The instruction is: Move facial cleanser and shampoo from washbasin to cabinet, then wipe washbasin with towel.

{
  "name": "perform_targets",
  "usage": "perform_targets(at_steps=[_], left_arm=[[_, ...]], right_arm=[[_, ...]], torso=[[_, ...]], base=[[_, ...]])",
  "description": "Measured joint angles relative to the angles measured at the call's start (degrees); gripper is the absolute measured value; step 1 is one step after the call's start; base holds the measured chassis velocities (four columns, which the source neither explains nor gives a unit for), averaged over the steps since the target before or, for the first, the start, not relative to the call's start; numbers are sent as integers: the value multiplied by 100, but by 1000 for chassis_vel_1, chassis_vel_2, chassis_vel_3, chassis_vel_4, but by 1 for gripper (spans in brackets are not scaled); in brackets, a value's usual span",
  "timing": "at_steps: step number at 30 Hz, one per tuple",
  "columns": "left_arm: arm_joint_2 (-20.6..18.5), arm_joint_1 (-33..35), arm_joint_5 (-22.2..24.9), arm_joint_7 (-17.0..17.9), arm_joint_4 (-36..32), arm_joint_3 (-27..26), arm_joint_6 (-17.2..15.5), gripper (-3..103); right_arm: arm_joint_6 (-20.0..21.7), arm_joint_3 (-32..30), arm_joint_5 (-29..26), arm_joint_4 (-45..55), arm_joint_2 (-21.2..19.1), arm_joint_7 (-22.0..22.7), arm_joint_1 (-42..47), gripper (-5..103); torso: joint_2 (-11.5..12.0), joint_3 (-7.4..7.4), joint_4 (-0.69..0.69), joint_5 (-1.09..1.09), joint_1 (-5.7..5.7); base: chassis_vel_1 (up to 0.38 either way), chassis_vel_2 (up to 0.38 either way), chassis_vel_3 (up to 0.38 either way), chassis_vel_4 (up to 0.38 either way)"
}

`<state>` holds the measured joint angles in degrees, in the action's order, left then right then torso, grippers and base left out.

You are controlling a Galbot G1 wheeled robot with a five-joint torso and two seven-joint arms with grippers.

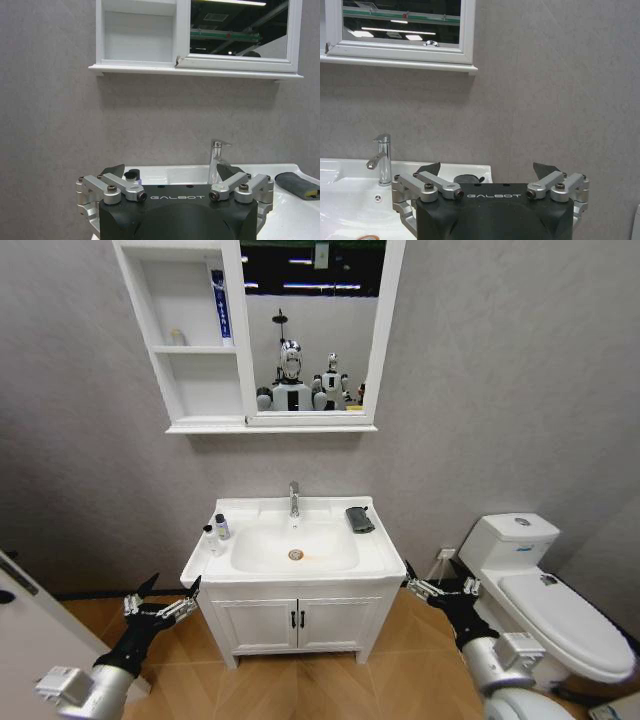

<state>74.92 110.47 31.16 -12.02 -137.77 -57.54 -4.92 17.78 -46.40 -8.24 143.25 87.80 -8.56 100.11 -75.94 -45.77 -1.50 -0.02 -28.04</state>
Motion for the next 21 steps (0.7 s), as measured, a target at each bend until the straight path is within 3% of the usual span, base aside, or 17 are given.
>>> perform_targets(at_steps=[14,21], left_arm=[[20,-19,-12,-38,88,39,62,100],[-115,-675,-316,481,470,530,-238,100]], right_arm=[[-40,86,15,-17,-14,-12,-39,100],[-99,129,28,-184,27,-36,-32,100]], torso=[[4,-3,0,0,-8],[1,0,1,-1,1]], base=[[-99,99,105,-104],[-2,-4,-1,3]])
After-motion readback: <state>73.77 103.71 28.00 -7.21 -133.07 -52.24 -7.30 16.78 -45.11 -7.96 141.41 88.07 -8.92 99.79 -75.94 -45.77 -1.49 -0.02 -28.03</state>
